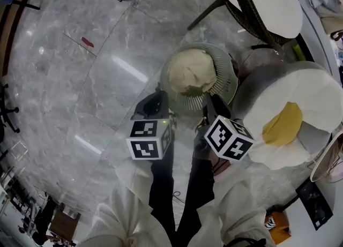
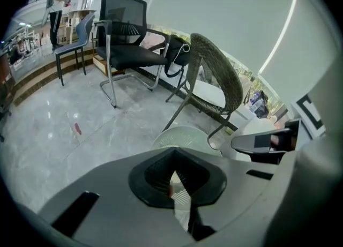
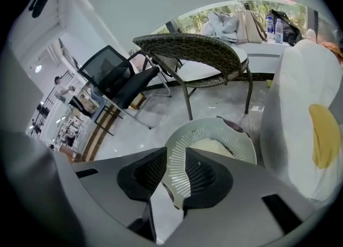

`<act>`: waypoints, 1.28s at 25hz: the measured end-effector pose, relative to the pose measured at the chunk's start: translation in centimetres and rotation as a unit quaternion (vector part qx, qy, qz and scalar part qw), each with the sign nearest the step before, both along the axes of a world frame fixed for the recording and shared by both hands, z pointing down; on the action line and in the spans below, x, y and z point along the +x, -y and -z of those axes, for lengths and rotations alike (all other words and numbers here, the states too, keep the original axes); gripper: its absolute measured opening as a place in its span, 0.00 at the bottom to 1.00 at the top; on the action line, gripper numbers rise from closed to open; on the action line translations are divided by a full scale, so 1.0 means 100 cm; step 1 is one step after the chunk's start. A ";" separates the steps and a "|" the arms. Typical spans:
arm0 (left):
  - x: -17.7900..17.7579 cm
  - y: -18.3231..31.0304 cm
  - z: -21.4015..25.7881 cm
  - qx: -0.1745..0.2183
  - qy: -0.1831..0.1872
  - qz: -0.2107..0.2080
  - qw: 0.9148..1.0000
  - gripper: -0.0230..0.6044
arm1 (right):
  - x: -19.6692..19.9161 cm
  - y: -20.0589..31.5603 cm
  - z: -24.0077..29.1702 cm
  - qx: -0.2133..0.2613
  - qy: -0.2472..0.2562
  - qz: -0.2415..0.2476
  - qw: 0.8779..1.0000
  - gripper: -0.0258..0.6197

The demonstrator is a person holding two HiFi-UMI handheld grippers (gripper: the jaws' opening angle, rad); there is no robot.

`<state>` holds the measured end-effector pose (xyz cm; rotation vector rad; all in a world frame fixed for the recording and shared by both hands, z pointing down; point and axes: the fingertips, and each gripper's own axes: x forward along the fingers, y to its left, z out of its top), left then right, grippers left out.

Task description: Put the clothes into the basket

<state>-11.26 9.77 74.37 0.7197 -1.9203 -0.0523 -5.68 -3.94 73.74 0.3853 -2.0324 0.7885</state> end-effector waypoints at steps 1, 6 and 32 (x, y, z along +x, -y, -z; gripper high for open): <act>-0.001 0.001 0.002 0.002 0.001 0.001 1.000 0.03 | -0.001 0.002 0.002 0.003 0.001 -0.001 1.000 0.19; -0.003 0.007 0.009 0.008 0.005 0.001 1.000 0.03 | -0.004 0.009 0.010 0.009 0.009 -0.007 1.000 0.19; -0.020 0.098 0.290 0.078 0.097 -0.042 0.991 0.03 | 0.012 0.109 0.281 0.050 0.134 -0.049 0.989 0.15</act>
